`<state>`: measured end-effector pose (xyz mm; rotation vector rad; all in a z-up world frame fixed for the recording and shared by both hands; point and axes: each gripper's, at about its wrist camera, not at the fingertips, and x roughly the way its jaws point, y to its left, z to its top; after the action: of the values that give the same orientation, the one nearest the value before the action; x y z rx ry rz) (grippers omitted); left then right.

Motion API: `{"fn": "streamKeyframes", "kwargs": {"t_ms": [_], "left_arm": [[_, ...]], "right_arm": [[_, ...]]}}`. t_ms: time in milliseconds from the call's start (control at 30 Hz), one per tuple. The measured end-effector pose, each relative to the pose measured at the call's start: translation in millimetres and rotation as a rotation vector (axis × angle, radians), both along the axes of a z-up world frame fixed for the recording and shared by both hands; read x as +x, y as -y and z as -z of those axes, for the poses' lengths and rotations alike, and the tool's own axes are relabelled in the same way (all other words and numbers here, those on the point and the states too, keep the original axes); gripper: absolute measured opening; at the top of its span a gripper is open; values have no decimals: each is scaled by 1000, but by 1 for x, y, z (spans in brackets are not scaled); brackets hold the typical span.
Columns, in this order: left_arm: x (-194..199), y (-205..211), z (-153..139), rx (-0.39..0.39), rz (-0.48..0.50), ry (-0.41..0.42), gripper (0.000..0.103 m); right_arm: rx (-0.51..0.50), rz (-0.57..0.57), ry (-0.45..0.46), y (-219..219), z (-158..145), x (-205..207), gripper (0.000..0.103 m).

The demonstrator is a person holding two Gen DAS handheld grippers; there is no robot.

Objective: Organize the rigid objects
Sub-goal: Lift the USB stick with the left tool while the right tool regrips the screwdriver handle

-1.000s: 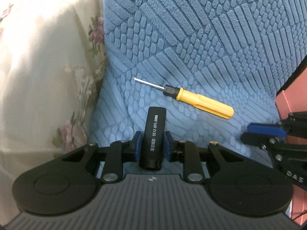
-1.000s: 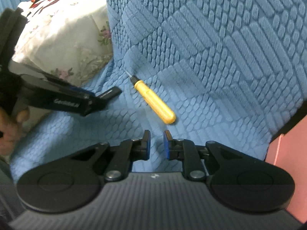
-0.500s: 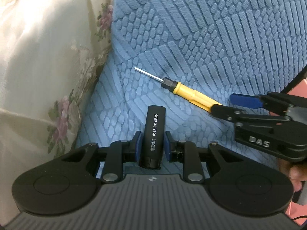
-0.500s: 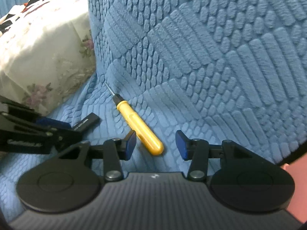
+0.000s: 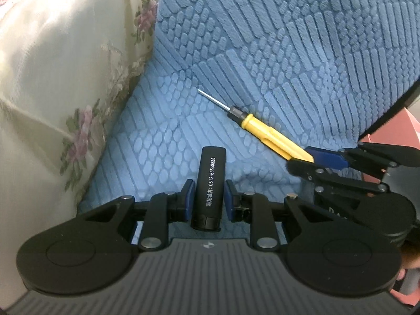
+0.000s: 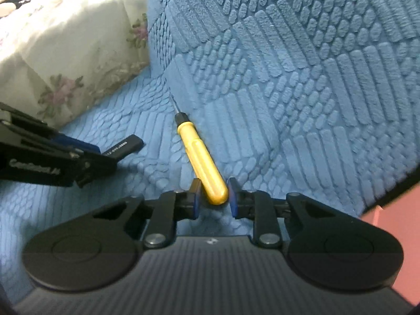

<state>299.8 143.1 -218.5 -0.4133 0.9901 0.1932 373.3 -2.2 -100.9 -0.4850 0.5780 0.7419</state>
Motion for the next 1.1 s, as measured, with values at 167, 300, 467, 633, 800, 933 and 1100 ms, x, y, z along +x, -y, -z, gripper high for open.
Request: {"fn": "streamKeyframes", "kwargs": {"t_ms": [167, 300, 467, 633, 800, 933, 1100], "left_arm": [[-17, 8, -1, -38, -1, 8, 28], [-32, 19, -2, -56, -1, 14, 28], [-53, 35, 3, -84, -5, 20, 28], [-75, 53, 2, -107, -7, 21, 28], [-91, 78, -6, -120, 3, 17, 28], [-107, 93, -8, -118, -8, 10, 28], [-125, 101, -5, -152, -15, 4, 28]], "right_arm": [[5, 28, 1, 12, -4, -23, 23], [3, 58, 1, 25, -2, -47, 22], [15, 99, -15, 48, 5, -75, 21], [45, 159, -49, 72, 13, -104, 21], [22, 176, -36, 84, 21, -137, 20], [49, 214, -86, 94, 28, -155, 20], [66, 230, -128, 104, 37, -177, 20]]}}
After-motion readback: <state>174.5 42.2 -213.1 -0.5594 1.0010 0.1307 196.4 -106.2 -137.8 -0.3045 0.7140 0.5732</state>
